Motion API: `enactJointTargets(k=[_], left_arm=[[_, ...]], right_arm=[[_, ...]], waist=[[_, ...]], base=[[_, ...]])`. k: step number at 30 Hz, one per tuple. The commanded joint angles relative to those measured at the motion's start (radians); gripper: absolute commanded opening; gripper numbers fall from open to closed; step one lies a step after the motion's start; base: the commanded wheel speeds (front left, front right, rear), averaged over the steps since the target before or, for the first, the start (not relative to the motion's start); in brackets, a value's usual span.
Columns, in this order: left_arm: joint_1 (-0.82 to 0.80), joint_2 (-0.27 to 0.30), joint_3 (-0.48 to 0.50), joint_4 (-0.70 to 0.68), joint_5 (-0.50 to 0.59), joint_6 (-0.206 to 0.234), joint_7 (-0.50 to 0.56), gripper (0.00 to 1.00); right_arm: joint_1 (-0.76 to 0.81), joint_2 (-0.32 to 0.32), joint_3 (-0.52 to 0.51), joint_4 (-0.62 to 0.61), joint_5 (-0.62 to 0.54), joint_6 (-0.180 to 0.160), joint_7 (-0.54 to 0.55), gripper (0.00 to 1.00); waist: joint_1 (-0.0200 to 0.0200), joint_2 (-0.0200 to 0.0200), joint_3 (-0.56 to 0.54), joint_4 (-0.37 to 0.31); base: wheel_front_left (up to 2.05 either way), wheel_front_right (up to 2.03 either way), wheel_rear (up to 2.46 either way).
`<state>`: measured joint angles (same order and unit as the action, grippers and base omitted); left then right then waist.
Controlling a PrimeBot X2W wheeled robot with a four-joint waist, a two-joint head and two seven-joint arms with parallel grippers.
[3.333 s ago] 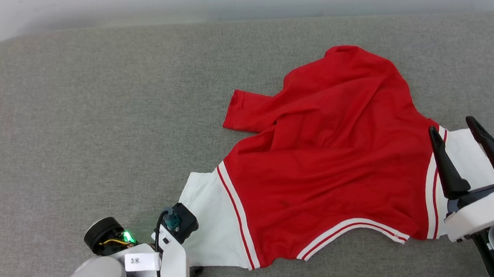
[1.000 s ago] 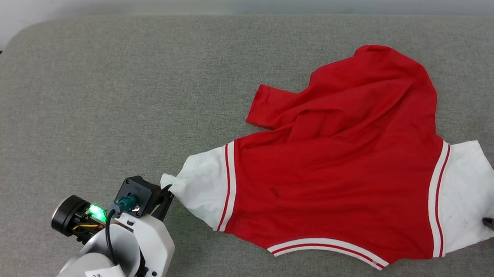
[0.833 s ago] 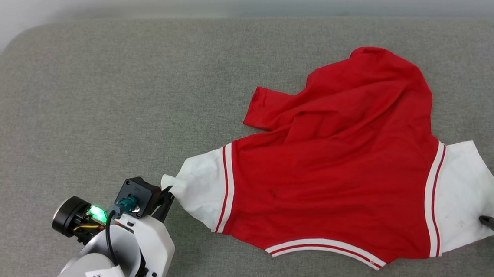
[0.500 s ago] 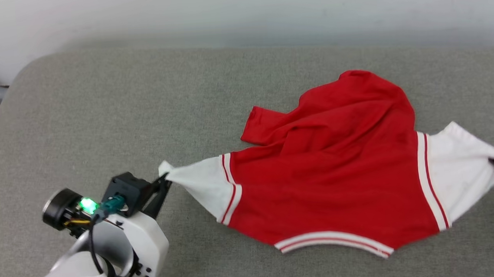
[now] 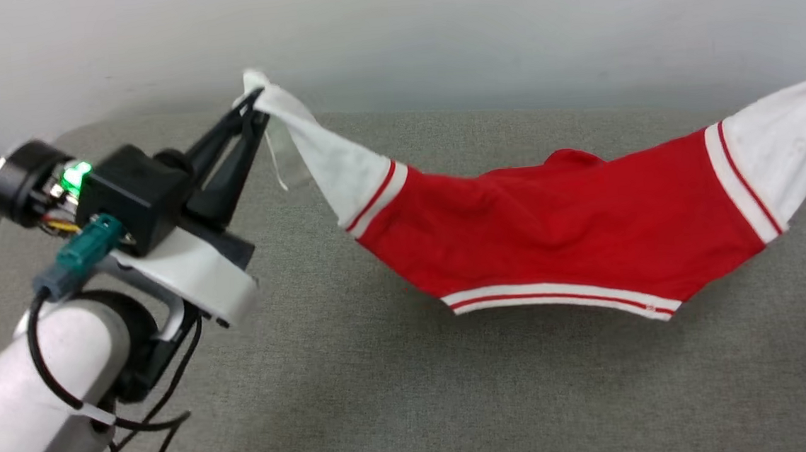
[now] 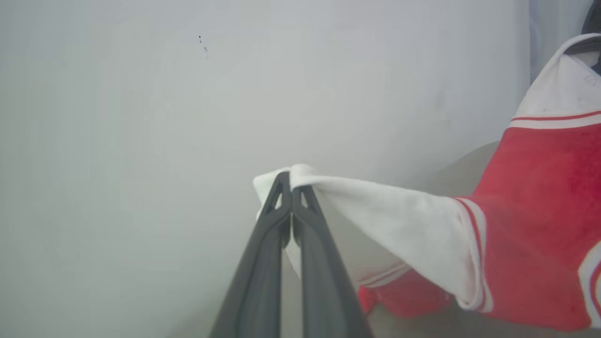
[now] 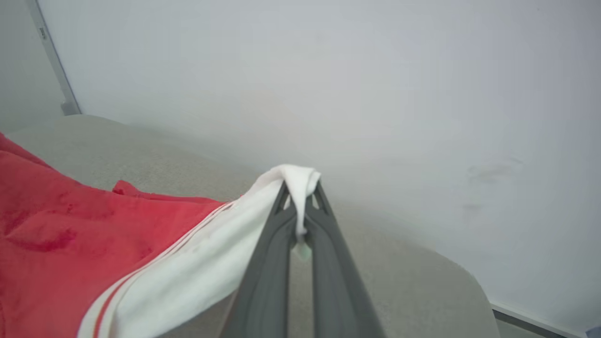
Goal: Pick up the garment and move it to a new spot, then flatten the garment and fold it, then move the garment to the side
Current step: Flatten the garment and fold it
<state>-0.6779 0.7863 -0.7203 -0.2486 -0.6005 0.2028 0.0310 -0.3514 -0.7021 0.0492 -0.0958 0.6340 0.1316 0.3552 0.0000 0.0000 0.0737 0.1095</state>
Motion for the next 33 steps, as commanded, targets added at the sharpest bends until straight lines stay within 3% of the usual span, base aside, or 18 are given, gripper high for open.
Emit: enactJointTargets(k=[1, 8, 16, 24, 33], left_arm=[[-0.04, -0.005, 0.017, -0.01, 0.008, -0.001, -0.005, 0.0], [-0.213, -0.035, 0.067, 0.001, 0.028, -0.027, 0.0, 0.0], [-0.402, -0.092, 0.1, 0.072, 0.035, -0.06, 0.01, 0.0], [-0.6, -0.163, 0.113, 0.189, 0.043, -0.106, 0.003, 0.0], [-0.873, -0.232, 0.138, 0.441, 0.066, -0.183, -0.05, 0.0]], right_arm=[[-0.026, 0.016, -0.023, -0.022, -0.018, -0.002, -0.004, 0.0], [-0.148, 0.084, -0.098, -0.101, -0.066, -0.002, 0.0, 0.0], [-0.337, 0.124, -0.089, -0.081, -0.089, -0.002, 0.03, 0.0], [-0.587, 0.13, -0.044, 0.024, -0.121, -0.002, 0.014, 0.0], [-0.947, 0.165, 0.026, 0.242, -0.209, -0.002, -0.068, 0.0]], waist=[[0.0, 0.0, -0.001, -0.001], [0.0, 0.0, 0.011, -0.013], [0.0, 0.0, 0.076, -0.026], [0.0, 0.0, 0.227, -0.032], [0.0, 0.0, 0.397, -0.053]], base=[[0.0, 0.0, 0.0], [0.0, 0.0, 0.0], [0.0, 0.0, 0.0], [0.0, 0.0, 0.0], [0.0, 0.0, 0.0]])
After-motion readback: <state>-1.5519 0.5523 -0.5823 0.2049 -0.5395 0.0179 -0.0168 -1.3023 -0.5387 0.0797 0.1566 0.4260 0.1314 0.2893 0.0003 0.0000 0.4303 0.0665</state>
